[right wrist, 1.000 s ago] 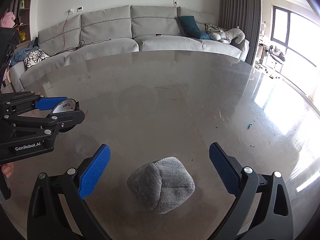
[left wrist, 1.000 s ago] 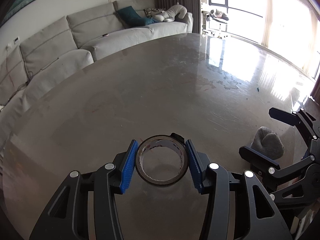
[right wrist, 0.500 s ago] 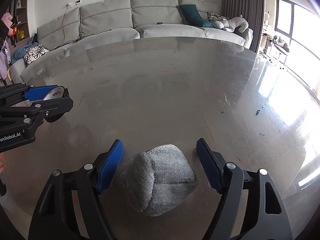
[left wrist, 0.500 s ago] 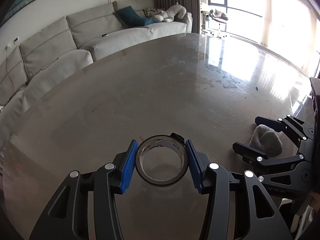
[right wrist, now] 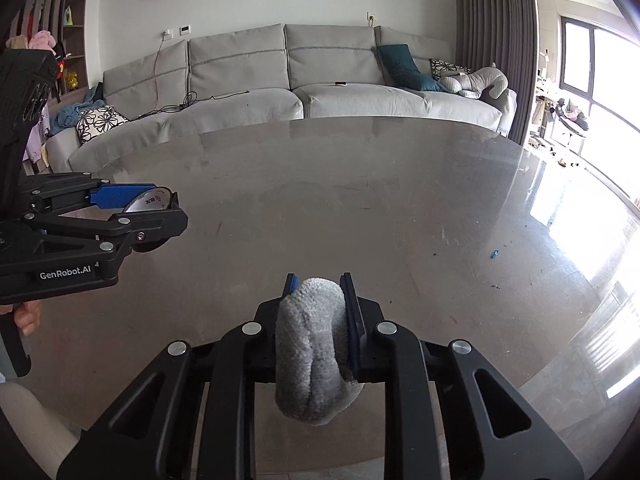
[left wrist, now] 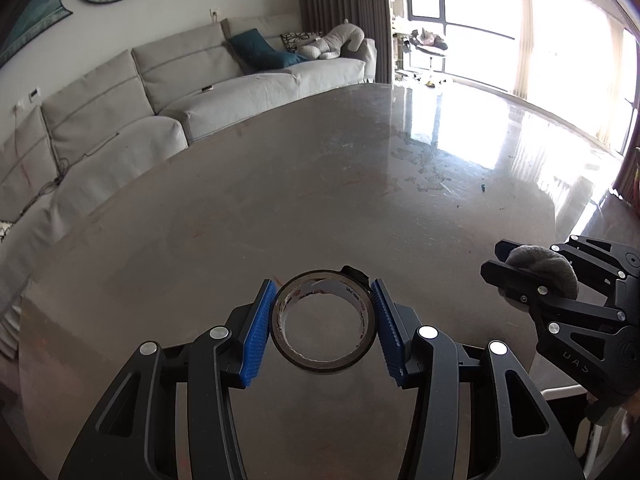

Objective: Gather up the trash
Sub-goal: 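Carry the tape roll and grey cap over the bin and open both grippers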

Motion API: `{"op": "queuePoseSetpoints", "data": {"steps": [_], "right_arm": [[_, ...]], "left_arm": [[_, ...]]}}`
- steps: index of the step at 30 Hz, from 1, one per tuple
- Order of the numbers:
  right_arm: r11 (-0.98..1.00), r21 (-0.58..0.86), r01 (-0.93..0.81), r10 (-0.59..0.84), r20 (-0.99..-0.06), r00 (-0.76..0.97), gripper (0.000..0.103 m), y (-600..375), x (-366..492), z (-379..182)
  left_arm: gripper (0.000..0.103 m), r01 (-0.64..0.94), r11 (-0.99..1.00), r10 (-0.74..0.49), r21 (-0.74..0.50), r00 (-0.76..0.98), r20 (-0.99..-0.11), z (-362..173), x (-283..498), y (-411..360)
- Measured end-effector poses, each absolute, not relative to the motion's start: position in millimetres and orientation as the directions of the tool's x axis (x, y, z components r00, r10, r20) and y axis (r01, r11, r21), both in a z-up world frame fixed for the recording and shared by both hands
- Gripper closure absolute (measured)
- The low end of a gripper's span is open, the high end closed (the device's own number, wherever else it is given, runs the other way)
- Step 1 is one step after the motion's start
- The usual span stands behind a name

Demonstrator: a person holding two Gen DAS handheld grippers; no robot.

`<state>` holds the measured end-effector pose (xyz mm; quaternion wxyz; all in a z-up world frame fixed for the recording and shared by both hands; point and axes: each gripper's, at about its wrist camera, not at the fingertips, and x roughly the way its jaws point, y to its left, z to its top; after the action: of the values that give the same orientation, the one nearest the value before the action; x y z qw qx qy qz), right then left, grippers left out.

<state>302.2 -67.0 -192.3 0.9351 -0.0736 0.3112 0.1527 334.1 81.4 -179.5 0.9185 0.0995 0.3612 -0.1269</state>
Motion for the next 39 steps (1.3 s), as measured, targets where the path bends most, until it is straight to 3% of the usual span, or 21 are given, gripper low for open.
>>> {"op": "queuePoseSetpoints", "data": {"steps": [7, 15, 27, 39], "right_arm": [[0.944, -0.052, -0.326, 0.244, -0.556, 0.795, 0.081, -86, 247, -142], [0.965, -0.107, -0.241, 0.142, -0.558, 0.817, 0.080, -123, 168, -125], [0.994, -0.068, -0.081, 0.022, -0.617, 0.787, 0.080, -178, 67, -150], [1.000, -0.025, 0.004, -0.019, -0.607, 0.795, 0.080, -199, 28, -184]], "left_arm": [[0.055, 0.379, 0.923, -0.239, 0.071, 0.706, -0.667, -155, 286, 59], [0.055, 0.527, 0.850, -0.403, -0.005, 0.644, -0.650, -144, 209, 18], [0.055, 0.690, 0.718, -0.528, -0.094, 0.451, -0.719, -186, 127, -49], [0.055, 0.739, 0.670, -0.547, -0.067, 0.431, -0.718, -219, 87, -84]]}}
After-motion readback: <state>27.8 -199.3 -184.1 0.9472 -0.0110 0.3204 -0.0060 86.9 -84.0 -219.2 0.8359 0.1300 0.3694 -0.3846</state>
